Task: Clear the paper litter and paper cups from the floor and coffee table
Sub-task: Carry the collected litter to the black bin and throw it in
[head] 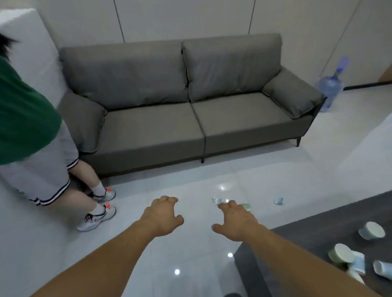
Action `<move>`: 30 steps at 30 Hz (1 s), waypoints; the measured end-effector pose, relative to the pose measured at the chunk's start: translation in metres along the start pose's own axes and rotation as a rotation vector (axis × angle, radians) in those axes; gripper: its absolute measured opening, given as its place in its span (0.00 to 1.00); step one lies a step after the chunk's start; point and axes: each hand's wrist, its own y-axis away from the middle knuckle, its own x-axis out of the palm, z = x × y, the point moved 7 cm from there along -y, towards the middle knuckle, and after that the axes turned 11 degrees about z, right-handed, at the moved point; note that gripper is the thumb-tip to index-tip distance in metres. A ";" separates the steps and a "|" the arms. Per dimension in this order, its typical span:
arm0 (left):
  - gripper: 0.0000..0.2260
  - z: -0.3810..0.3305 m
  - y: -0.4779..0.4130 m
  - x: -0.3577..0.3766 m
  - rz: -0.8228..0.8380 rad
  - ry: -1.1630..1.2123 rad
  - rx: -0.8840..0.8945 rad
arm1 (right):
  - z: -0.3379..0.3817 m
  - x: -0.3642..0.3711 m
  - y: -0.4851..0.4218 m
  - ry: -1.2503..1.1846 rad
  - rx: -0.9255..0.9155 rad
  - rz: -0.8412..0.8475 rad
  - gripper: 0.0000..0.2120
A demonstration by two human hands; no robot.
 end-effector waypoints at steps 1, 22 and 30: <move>0.30 -0.007 -0.018 -0.010 0.016 -0.014 0.027 | -0.006 -0.006 -0.010 -0.025 0.026 0.008 0.36; 0.30 -0.161 -0.403 -0.144 0.377 -0.255 0.339 | -0.176 -0.174 -0.255 -0.359 0.391 0.060 0.34; 0.30 -0.183 -0.574 -0.130 0.595 -0.371 0.457 | -0.207 -0.165 -0.373 -0.598 0.606 0.091 0.35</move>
